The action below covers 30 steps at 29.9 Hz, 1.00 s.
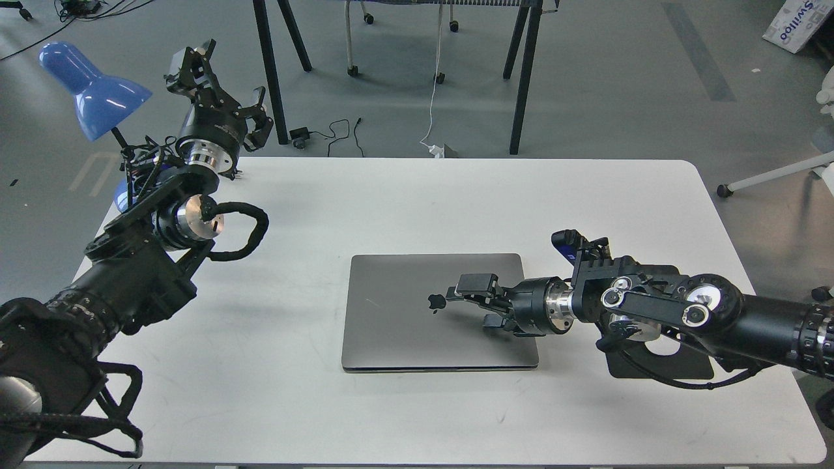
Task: Close notebook with right arm
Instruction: 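Push the screen down toward the keyboard with the right gripper, then lift the right gripper up and away from the closed laptop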
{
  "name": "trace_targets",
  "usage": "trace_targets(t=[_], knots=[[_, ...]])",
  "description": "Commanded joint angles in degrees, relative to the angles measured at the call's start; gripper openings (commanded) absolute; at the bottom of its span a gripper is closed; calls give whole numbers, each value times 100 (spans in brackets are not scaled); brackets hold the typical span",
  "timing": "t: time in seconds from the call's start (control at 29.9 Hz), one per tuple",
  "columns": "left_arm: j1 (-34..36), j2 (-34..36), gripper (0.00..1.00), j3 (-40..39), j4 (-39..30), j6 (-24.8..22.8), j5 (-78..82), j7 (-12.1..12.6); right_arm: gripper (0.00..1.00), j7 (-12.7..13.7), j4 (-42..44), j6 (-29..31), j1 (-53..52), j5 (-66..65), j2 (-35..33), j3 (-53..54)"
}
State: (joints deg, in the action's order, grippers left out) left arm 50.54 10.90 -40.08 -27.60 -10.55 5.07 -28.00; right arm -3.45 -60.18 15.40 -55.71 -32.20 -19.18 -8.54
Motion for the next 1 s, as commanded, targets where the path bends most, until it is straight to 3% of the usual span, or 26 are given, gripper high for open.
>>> trace_targets(t=[0.0, 0.4, 0.8, 0.97], knots=[[0, 0, 100, -9, 0, 0, -6, 0, 100, 2, 7, -11, 7, -6, 11, 2], [0, 0, 100, 0, 0, 0, -6, 0, 100, -7, 112, -72, -98, 20, 20, 326], [0, 0, 100, 0, 0, 0, 3, 0, 100, -42, 1333, -81, -81, 117, 11, 4489], [0, 0, 100, 0, -9, 0, 3, 0, 100, -68, 1290, -2, 455, 810, 20, 5993]])
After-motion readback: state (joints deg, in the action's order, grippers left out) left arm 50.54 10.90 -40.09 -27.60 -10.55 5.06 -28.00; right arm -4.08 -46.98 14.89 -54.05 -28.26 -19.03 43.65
